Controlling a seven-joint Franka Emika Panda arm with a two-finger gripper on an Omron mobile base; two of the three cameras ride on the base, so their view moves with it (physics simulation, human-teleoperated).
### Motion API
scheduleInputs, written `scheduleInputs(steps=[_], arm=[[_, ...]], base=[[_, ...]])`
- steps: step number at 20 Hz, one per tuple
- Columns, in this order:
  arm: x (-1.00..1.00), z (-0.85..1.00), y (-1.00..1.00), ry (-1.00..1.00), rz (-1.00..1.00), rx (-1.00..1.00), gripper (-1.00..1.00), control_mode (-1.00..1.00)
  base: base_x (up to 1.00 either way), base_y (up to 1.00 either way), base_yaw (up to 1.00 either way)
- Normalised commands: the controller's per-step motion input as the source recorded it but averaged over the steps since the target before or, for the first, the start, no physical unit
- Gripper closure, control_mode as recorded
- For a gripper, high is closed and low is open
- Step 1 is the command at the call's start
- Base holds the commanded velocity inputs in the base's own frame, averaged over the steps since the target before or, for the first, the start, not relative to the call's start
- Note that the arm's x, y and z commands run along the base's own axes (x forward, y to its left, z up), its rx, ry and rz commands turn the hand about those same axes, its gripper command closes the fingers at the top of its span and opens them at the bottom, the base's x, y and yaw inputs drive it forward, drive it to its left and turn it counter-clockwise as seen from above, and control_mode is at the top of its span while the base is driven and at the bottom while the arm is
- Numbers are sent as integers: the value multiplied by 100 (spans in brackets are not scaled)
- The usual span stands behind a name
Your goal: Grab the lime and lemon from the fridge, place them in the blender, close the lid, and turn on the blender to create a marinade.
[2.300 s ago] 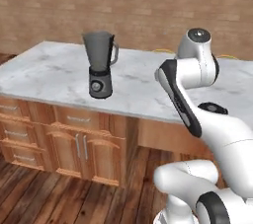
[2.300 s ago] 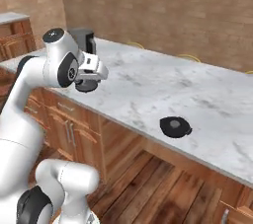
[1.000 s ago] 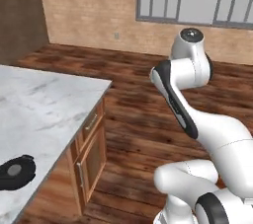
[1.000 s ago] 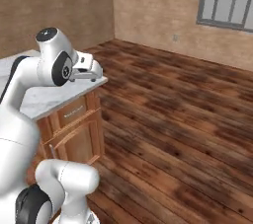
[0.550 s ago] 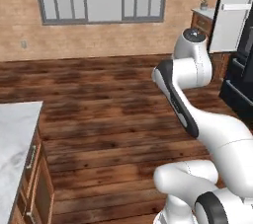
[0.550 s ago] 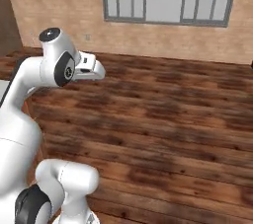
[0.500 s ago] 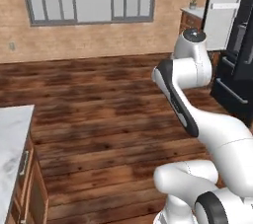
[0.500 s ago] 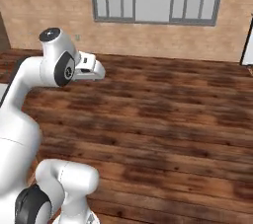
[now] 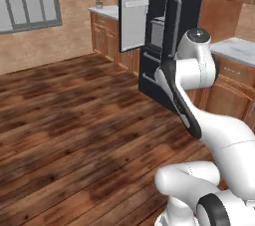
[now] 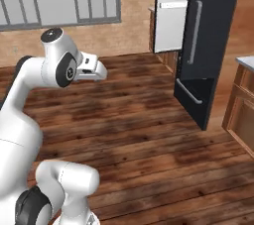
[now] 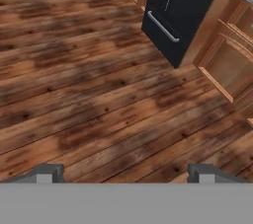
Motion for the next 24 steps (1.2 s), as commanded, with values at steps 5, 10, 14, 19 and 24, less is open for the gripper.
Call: scheduleInputs(steps=[5,10,14,19,24], arm=[[0,0,0,0,0,0,-100,100],[0,0,0,0,0,0,-100,100],[0,0,0,0,0,0,-100,100],[0,0,0,0,0,0,-100,100],[0,0,0,0,0,0,-100,100]], base=[[94,39,-53],[100,71,-44],[99,79,-37],[93,88,-33],[90,91,-33]])
